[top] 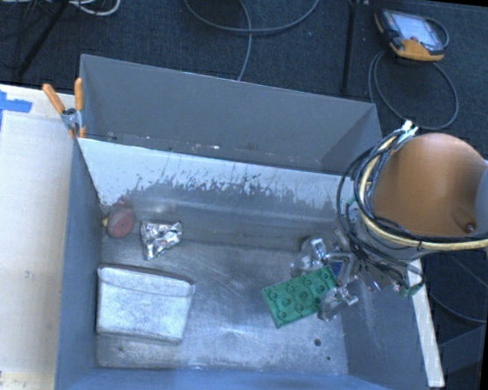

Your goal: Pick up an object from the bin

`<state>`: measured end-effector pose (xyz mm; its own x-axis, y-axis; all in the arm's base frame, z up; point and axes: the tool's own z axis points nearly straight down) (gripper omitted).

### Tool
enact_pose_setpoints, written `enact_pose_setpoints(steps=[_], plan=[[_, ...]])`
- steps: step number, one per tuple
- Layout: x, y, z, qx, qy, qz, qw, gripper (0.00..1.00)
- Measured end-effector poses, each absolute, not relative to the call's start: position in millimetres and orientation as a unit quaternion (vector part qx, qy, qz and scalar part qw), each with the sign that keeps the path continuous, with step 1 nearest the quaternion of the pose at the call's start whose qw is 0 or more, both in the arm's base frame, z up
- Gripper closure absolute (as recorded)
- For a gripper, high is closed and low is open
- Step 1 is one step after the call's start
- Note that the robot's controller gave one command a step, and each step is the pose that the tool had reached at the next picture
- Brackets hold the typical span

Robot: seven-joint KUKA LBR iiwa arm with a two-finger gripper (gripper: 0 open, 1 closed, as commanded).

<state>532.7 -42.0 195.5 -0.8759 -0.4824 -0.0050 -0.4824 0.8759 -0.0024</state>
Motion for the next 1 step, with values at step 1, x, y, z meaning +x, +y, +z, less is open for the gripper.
enact_pose_setpoints(steps=[1], plan=[[471.1,-99.5,315.7,-0.377,0.926,-0.002,0.002,1.0]])
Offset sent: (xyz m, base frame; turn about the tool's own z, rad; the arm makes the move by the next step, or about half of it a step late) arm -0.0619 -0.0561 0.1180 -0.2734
